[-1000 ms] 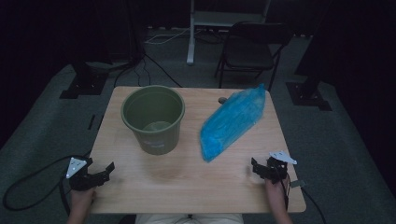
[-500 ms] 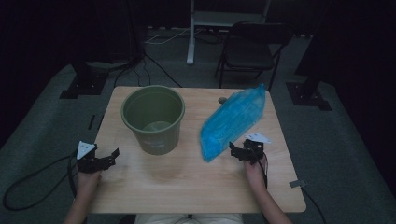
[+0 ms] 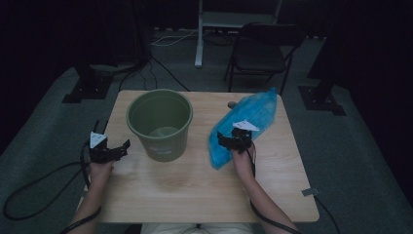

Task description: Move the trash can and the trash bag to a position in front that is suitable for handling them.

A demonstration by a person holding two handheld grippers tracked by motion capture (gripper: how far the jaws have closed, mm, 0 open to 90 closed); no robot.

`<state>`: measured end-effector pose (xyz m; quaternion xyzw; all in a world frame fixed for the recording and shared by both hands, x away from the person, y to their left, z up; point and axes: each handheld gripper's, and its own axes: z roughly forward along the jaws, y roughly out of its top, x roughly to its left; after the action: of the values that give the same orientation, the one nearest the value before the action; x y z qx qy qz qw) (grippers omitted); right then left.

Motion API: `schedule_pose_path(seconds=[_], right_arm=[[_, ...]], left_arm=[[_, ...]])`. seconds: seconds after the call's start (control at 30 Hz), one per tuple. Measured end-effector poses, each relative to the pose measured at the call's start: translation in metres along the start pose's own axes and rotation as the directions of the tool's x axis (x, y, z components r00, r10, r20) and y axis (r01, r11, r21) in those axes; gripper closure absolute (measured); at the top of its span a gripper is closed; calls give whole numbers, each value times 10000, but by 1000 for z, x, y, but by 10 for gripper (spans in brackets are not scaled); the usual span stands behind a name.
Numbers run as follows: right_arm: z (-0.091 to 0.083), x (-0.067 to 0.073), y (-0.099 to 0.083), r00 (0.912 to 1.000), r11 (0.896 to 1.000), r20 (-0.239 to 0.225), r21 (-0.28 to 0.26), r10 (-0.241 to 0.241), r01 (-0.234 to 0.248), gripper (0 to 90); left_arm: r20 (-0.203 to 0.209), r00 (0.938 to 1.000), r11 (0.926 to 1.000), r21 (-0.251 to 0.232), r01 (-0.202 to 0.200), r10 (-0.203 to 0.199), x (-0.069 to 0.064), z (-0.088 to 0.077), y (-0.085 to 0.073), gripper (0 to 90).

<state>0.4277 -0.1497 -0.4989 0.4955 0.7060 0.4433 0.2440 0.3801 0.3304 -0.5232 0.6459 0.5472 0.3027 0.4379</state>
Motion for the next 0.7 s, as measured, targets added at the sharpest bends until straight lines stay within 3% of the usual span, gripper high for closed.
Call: schedule_pose_path(seconds=[0.23, 0.47, 0.7], right_arm=[[26, 25, 25, 9974, 9993, -609, -12, 375, -376, 129], [50, 50, 45, 9968, 9999, -794, 70, 123, -118, 129], [63, 69, 51, 9934, 9999, -1143, 140, -10, 26, 132]], left_arm=[[104, 9999, 9999, -143, 69, -67, 1, 14, 13, 10], [90, 9997, 9997, -57, -245, 246, 0, 24, 22, 9], [274, 9991, 9995, -45, -321, 323, -4, 27, 26, 9]])
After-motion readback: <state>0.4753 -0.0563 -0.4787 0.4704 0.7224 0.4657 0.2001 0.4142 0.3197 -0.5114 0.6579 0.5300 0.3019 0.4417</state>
